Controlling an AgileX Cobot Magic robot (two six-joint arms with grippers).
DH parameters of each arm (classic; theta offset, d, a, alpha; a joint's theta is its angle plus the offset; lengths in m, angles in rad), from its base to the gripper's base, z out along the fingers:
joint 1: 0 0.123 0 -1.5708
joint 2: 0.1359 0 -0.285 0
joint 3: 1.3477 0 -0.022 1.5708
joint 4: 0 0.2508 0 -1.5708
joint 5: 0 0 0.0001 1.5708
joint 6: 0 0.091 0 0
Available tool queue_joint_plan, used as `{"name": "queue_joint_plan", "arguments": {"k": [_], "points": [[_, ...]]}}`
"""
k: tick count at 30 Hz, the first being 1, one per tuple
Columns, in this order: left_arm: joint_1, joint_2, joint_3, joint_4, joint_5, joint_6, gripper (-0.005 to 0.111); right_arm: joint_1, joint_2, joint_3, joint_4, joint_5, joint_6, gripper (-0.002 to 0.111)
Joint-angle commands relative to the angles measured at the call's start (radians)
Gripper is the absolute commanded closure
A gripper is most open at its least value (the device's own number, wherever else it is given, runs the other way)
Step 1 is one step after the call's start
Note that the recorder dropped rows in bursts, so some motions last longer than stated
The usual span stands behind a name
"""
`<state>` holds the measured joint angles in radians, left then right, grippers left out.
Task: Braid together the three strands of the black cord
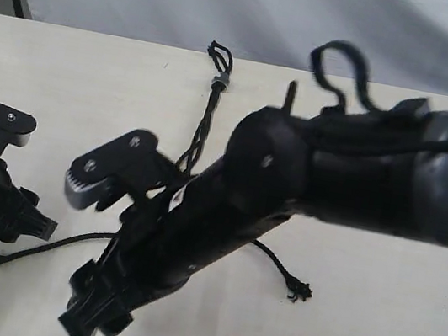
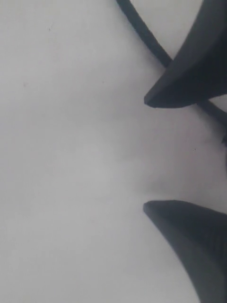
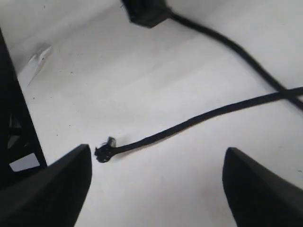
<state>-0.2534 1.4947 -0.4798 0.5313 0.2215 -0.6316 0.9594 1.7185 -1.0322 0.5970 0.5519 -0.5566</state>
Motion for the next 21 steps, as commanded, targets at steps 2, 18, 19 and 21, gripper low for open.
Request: {"name": "queue_joint_plan", "arguments": {"k": [2, 18, 19, 21], "points": [[0.003, -0.008, 0.02, -0.015, -0.011, -0.031, 0.051, 0.084, 0.154, -0.049, -0.013, -0.045, 0.059, 0.036], [0.003, -0.006, 0.055, -0.019, -0.039, -0.06, 0.051, 0.117, 0.294, -0.136, -0.244, -0.002, 0.272, 0.037], [0.003, -0.006, 0.055, -0.019, -0.039, -0.06, 0.051, 0.117, 0.294, -0.14, -0.277, 0.02, 0.296, 0.039], [0.003, -0.006, 0.055, -0.019, -0.039, -0.06, 0.051, 0.117, 0.295, -0.14, -0.333, 0.05, 0.34, 0.048]]}}
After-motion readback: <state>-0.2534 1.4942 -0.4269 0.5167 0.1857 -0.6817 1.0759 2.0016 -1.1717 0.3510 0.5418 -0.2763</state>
